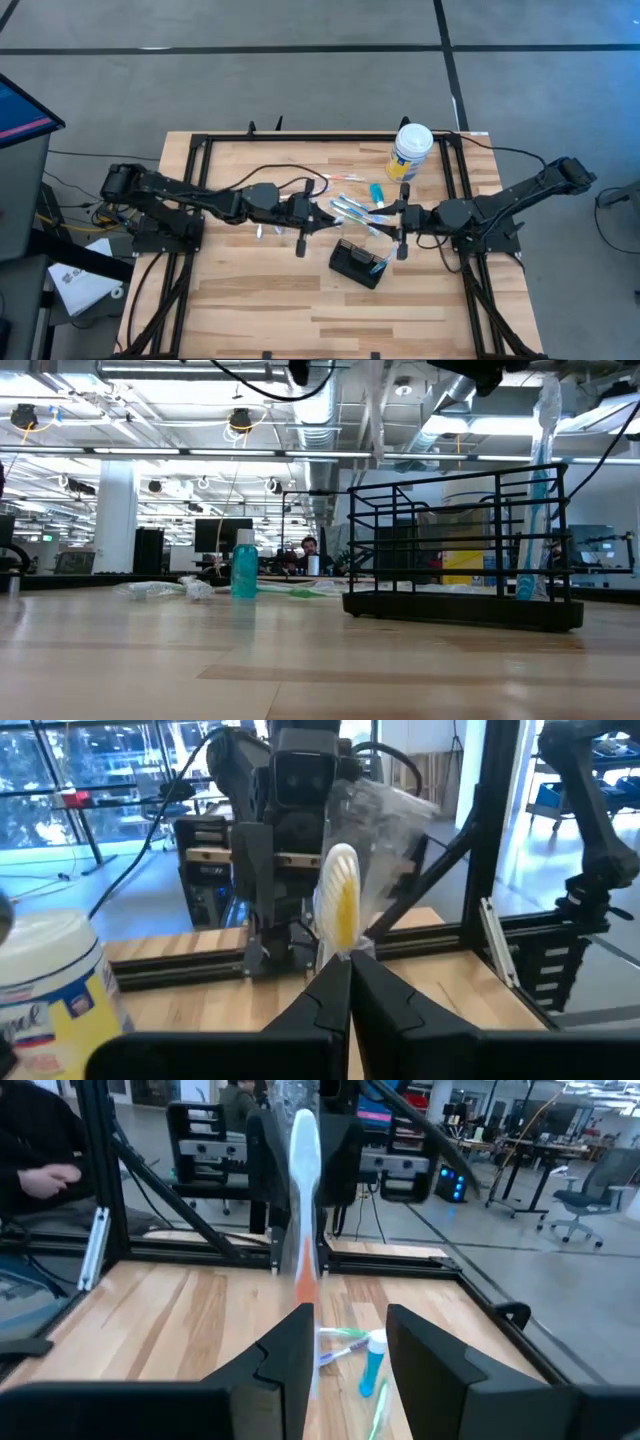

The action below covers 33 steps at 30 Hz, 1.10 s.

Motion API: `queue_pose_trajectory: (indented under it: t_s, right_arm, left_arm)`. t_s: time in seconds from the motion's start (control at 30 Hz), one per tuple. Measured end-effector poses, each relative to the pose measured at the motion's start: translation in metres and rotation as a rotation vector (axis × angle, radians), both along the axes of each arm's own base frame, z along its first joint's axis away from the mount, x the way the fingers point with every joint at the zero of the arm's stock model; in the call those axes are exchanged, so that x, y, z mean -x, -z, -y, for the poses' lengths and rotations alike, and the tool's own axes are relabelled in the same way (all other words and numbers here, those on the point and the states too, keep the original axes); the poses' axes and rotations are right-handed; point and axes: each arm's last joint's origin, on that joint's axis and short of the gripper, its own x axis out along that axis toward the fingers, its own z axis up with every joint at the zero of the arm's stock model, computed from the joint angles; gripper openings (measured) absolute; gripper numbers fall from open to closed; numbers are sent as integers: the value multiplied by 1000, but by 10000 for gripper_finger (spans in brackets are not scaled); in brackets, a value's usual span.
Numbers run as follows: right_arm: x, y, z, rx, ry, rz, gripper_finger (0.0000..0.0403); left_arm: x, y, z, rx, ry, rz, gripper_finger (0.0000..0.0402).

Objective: Pick & Place toothbrushing station
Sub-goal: Put the bottom orange toothbrush into the mesh organizer

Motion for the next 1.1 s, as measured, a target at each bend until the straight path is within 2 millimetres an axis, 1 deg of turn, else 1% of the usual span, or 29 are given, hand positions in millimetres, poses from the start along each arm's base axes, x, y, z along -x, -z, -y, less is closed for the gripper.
queue_pose_trajectory:
  t_s: [0.13,0.37,0.57,0.97,1.1]
  right_arm:
    - [-4,0,-1,4,0,18,118]
    - [-6,2,-3,1,-39,16,118]
    - [-6,1,-4,-4,-59,26,118]
    - [-6,1,-4,-7,-58,30,118]
    - [-6,1,-4,-7,-58,31,118]
  left_arm:
    - [-11,0,1,0,6,1,0]
    - [-22,1,3,-2,10,3,0]
    - [-25,5,3,-3,12,-1,0]
    - [-27,2,3,1,12,55,0]
    - [-32,8,3,1,14,57,0]
